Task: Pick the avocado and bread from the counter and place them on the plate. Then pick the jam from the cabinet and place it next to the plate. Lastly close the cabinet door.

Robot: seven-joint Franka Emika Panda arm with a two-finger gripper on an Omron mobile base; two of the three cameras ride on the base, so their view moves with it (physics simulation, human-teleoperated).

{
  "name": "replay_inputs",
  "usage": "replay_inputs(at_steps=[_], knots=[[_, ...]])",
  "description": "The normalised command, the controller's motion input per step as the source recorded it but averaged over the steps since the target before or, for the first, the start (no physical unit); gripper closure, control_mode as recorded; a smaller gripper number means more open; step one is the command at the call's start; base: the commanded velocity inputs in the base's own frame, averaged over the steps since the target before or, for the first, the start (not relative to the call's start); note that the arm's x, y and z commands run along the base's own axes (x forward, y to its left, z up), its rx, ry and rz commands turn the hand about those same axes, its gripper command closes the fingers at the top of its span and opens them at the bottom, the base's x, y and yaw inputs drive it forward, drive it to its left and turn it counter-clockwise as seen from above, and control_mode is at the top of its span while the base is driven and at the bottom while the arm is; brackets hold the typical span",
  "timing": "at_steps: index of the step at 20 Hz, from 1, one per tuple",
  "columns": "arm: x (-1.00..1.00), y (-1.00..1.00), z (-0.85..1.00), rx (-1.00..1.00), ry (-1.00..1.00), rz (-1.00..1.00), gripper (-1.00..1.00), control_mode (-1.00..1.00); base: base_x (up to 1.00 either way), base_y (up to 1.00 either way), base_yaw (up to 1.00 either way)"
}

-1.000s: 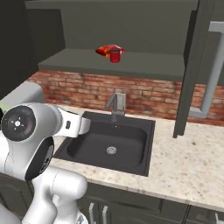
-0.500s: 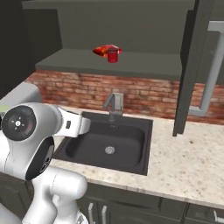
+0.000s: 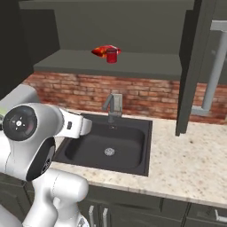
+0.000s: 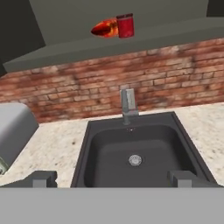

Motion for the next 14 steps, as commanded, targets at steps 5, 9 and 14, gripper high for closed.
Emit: replay_inputs(at_steps=[5,9,14], knots=[[0.41,0.00,0.13,0.00,0.12,0.00,-1.00,-1.00,0.00,0.00,0.00],[0.09,0.00,0.58,-0.01,0.06,0.00,-1.00,-1.00,0.00,0.00,0.00],[0.00,0.00,0.63,-0.04,0.00,0.00,-1.00,-1.00,0.00,0.00,0.00]])
